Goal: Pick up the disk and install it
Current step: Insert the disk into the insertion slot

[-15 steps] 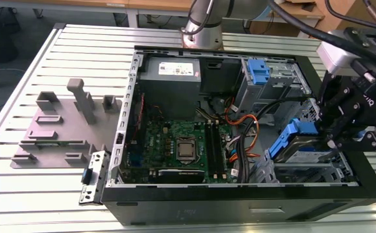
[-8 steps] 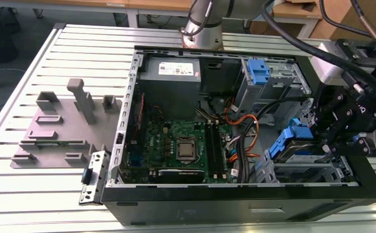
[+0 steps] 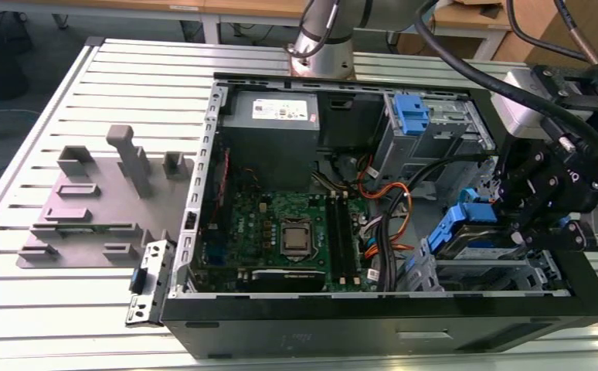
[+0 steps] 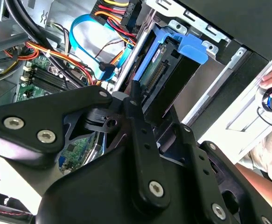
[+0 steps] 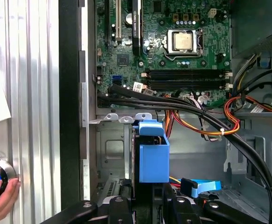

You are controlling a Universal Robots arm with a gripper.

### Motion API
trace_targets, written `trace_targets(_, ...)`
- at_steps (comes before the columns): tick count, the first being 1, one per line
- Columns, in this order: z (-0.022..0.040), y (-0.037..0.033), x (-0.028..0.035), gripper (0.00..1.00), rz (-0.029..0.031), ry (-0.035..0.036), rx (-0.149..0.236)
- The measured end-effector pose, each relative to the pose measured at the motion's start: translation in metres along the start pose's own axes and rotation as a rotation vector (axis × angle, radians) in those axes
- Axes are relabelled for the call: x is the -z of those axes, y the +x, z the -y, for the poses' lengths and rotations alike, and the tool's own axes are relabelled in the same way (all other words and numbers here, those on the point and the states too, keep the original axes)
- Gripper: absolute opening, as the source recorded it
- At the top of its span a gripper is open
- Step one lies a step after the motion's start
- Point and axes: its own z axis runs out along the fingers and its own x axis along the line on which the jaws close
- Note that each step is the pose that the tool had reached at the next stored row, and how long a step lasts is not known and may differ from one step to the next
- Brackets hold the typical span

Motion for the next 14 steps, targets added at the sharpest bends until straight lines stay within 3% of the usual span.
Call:
trace_targets(9,0.0000,0.0000,-0.0001,0.42,0.0000,0.0000,0.000)
trace_targets(14,-0.0015,0.0000,-0.0044,0.42,0.0036,0.0056,0.001)
